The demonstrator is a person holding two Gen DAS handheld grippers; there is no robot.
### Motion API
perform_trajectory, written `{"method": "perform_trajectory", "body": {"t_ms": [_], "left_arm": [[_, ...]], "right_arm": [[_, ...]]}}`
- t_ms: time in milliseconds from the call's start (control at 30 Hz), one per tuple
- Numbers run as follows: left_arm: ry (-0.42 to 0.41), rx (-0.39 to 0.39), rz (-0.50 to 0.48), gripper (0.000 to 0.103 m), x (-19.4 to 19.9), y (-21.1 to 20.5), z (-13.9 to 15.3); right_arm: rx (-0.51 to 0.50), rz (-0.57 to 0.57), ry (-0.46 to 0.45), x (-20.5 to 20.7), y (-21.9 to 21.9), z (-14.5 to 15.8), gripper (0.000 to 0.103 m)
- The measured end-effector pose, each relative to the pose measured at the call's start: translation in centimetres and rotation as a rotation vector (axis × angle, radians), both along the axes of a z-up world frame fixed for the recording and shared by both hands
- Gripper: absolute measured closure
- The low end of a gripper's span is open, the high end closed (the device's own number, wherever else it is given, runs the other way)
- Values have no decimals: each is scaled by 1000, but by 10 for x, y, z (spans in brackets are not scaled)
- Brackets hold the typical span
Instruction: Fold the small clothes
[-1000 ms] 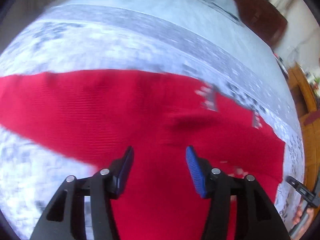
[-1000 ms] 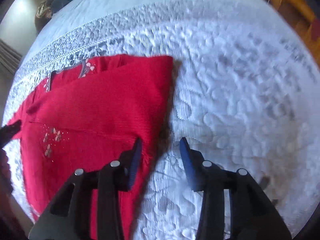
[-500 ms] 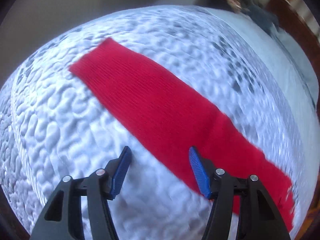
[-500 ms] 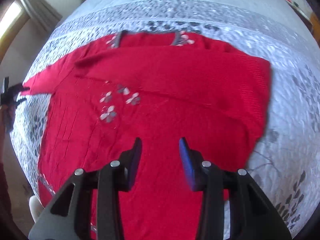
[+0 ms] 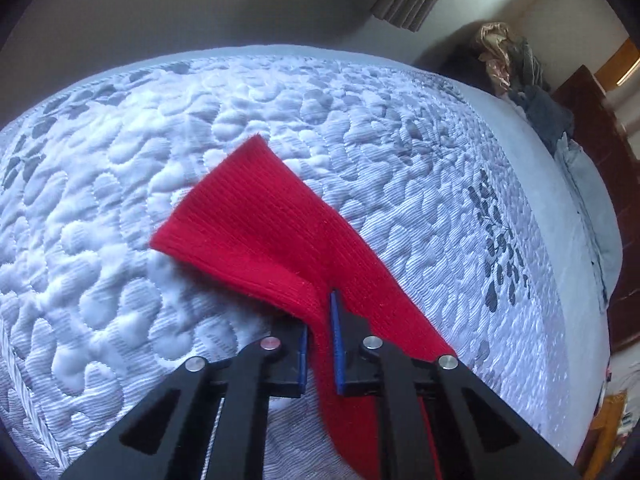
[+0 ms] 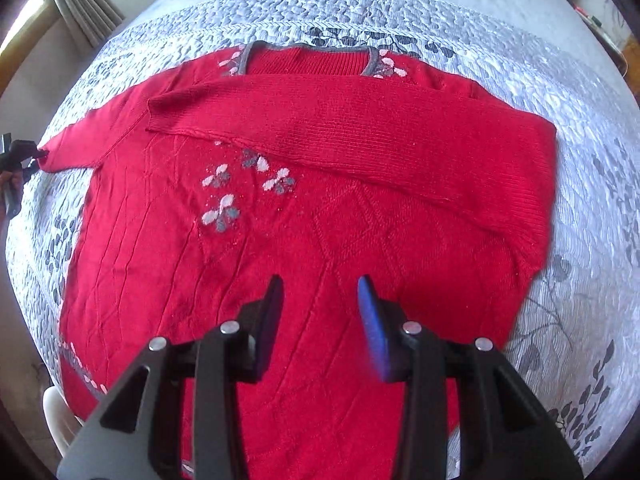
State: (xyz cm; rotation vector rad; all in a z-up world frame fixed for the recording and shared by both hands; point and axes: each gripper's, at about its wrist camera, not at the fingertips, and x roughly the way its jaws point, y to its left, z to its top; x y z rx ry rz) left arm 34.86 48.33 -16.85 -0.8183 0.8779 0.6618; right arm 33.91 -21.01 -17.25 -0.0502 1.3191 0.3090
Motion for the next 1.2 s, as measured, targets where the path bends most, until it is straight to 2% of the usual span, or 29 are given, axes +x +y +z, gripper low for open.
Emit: {"method": "perform_trajectory", "body": {"t_ms": [100, 233, 333, 400, 633, 667, 733, 800, 833, 867, 900, 967, 1033, 1133, 1200], "left_arm": [[-37, 143, -59, 94, 5, -26, 27], [-116, 298, -209, 94, 19, -91, 66], [-147, 377, -354, 94, 32, -154, 86], [-160, 400, -441, 94, 39, -192, 93], [-225, 367, -772, 94, 55, -340, 96], [-225, 339, -843, 94, 57, -370, 91], [-214, 278, -927, 94, 57, -402, 79], [-145, 215, -1036, 86, 57, -439, 59], [-124, 200, -1063, 81, 55, -447, 52], [-108, 166, -1096, 64, 49, -455, 45], [-112, 140, -1108, 53, 43, -453, 43], [-141, 117, -1092, 45, 25, -441, 44], [-162, 132, -1052, 41, 10, -419, 49], [-75, 220, -918, 39, 2, -378, 48], [-48, 212, -867, 39, 9, -355, 40]], "right_arm": [[-5, 0, -3, -5, -4, 0, 64], [5, -21, -4, -10, -16, 0, 62], [14, -40, 0, -14, -27, -1, 62], [20, -51, -2, -18, -34, 0, 62], [33, -84, -9, -28, -56, 3, 62], [32, -89, -10, -29, -58, 3, 62], [33, -98, -11, -31, -63, 3, 62], [37, -105, -7, -33, -67, 2, 61], [39, -107, -4, -34, -67, 2, 61], [41, -105, -2, -35, -67, 2, 61], [41, -99, 0, -35, -66, 2, 60], [34, -87, 2, -34, -62, 2, 60], [34, -69, 4, -28, -53, 3, 60], [69, -38, 13, -12, -28, 6, 60], [92, -7, 16, 2, -4, 10, 60]]}}
